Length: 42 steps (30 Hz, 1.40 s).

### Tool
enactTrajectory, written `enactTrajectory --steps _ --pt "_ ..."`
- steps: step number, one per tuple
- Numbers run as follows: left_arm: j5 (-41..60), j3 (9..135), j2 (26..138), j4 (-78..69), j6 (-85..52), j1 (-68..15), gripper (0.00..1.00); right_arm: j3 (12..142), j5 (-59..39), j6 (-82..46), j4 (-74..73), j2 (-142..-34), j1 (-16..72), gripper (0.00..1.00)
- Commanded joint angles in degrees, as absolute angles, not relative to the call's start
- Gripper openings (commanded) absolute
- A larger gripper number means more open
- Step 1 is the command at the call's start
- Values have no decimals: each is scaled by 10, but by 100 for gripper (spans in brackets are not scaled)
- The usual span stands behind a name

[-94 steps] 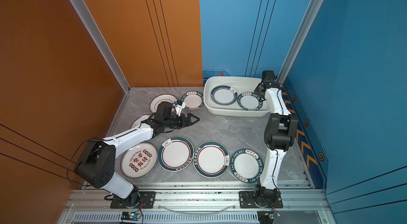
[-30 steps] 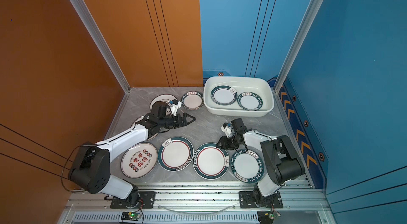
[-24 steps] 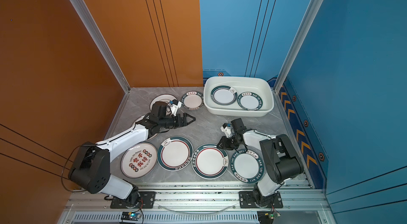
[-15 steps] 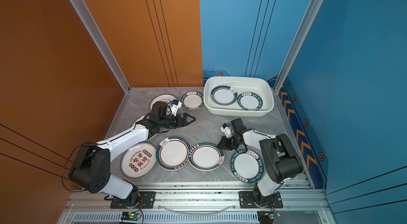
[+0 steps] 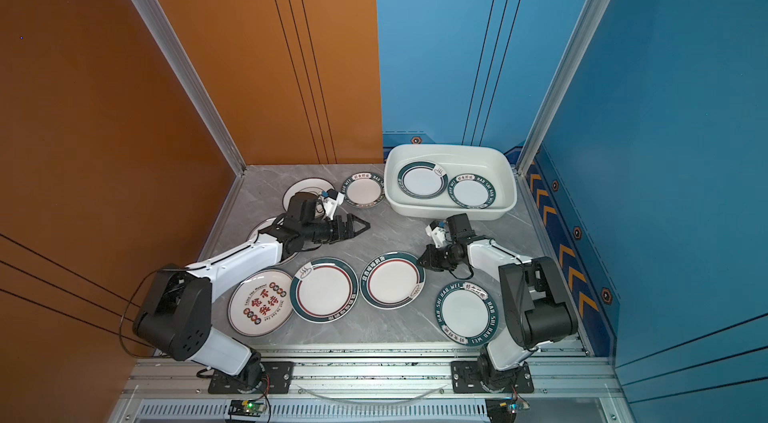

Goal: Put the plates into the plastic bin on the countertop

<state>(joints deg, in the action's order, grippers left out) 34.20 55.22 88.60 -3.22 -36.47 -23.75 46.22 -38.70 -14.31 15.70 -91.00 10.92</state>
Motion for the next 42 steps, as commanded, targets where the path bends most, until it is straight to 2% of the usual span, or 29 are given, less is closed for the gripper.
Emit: enactTrajectory --steps 1,27,42 --pt "359 567 899 -37 -367 -244 98 469 -344 -140 182 -906 85 0" --pt "395 523 1005 -96 -379 -295 98 479 -286 -257 74 -953 31 0" --pt "388 529 1083 -165 -421 -307 98 479 -301 -285 46 -970 34 0"
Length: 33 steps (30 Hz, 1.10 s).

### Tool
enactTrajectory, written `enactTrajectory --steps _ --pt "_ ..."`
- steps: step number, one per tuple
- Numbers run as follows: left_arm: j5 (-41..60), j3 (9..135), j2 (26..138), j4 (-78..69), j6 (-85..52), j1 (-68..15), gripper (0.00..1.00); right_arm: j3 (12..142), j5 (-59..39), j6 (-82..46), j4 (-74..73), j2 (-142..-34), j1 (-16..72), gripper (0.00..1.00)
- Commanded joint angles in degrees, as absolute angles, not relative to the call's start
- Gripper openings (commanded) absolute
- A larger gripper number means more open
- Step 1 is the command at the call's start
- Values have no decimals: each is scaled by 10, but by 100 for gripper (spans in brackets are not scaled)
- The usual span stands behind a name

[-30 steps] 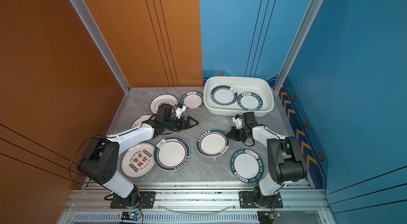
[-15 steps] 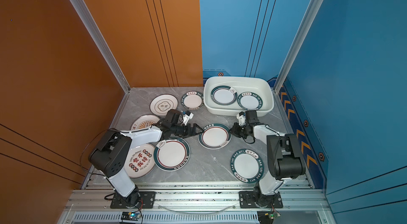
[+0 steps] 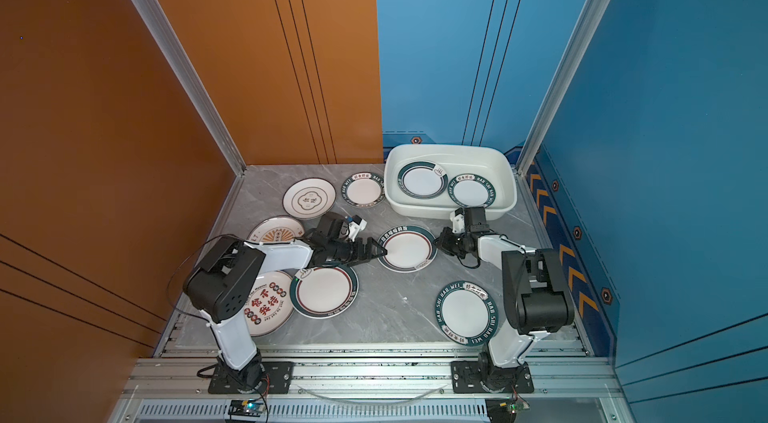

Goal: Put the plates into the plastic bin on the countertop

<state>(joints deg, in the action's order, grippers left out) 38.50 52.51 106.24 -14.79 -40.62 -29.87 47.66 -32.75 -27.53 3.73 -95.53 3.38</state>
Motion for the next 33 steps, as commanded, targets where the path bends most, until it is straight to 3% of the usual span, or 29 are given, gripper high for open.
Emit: enactTrajectory --steps 1,7,8,12,19,23,33 --pt "385 533 1087 -165 -421 -308 97 479 -301 -285 44 -970 34 0" --pt "384 564 1115 -165 -422 -319 87 475 -305 -287 40 -967 35 0" --pt "383 567 1117 -165 -423 -320 82 474 -306 -288 39 -967 35 0" --pt "375 570 1123 -165 -425 -323 79 470 -308 -291 31 -967 36 0" --pt "375 579 1135 -165 -427 -327 61 462 -316 -299 13 -973 36 0" --pt "381 586 1146 -165 -429 -329 47 460 -319 -301 6 -976 37 0" --pt "381 622 1159 -165 -436 -330 30 452 -331 -308 -16 -983 45 0"
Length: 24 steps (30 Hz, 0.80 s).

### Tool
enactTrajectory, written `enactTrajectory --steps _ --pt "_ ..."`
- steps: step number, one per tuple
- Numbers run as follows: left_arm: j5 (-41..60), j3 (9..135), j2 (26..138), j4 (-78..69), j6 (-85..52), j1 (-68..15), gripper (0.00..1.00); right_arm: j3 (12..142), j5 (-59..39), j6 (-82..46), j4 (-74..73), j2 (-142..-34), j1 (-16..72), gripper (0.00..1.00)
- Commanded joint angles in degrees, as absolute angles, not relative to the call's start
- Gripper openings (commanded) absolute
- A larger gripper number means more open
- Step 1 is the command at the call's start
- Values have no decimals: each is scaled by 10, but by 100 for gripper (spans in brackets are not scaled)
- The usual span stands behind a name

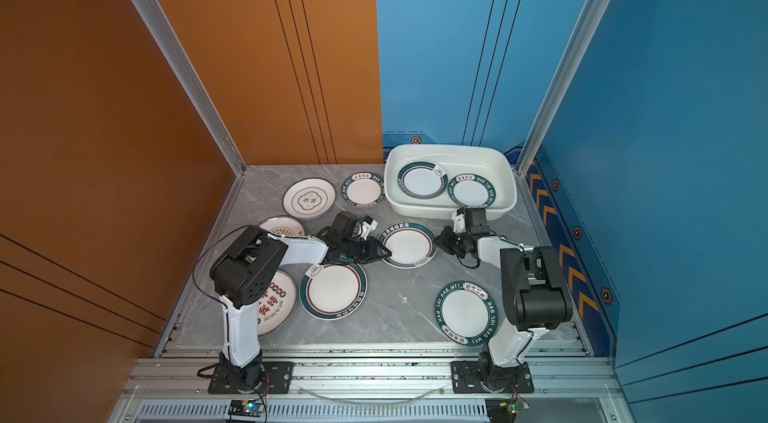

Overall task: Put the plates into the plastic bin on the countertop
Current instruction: 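Grasp the plate edge with the left gripper and tilt it up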

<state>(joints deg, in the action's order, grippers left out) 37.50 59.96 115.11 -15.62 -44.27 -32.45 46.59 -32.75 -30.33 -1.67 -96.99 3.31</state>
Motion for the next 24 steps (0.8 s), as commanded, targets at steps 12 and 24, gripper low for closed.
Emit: enactTrajectory --steps 12,24 --pt "386 631 1154 -166 -443 -330 16 438 -357 -309 -48 -980 50 0" --pt "392 633 1139 -165 -449 -331 8 436 -368 -309 -54 -969 56 0"
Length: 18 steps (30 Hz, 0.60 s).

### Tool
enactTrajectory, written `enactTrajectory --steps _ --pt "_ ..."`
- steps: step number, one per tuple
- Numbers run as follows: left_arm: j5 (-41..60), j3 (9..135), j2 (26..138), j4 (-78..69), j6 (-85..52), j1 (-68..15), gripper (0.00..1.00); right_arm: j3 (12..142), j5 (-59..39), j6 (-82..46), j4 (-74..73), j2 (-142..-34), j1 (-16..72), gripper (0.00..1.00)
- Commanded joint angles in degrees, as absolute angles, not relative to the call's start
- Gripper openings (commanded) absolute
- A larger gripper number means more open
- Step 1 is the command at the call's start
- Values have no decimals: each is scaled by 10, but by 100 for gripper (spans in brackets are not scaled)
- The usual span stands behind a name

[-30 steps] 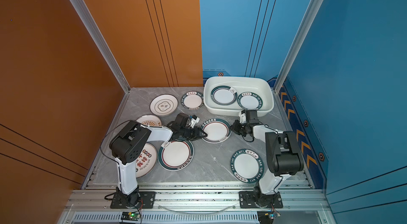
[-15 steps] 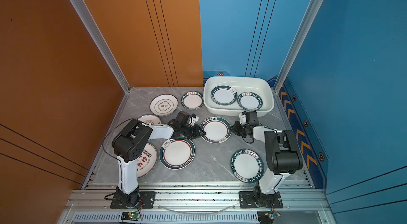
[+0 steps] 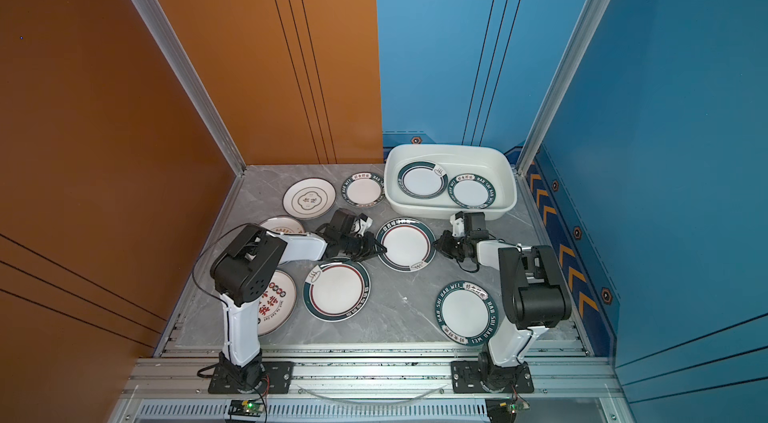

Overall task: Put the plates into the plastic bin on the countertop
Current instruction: 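Grasp the plate edge with the left gripper and tilt it up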

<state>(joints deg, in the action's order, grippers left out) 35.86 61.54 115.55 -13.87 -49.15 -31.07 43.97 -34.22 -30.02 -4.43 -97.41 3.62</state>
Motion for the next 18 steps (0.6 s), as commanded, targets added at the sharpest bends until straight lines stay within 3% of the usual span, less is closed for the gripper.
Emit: enactTrajectory --steps 1,10,18 --pt "392 633 1137 -165 -449 -331 7 435 -368 -309 -55 -969 56 0" --pt "395 629 1118 -163 -450 -332 0 432 -373 -309 -60 -965 57 6" --pt "401 628 1101 -158 -452 -332 0 420 -399 -314 -90 -947 55 33"
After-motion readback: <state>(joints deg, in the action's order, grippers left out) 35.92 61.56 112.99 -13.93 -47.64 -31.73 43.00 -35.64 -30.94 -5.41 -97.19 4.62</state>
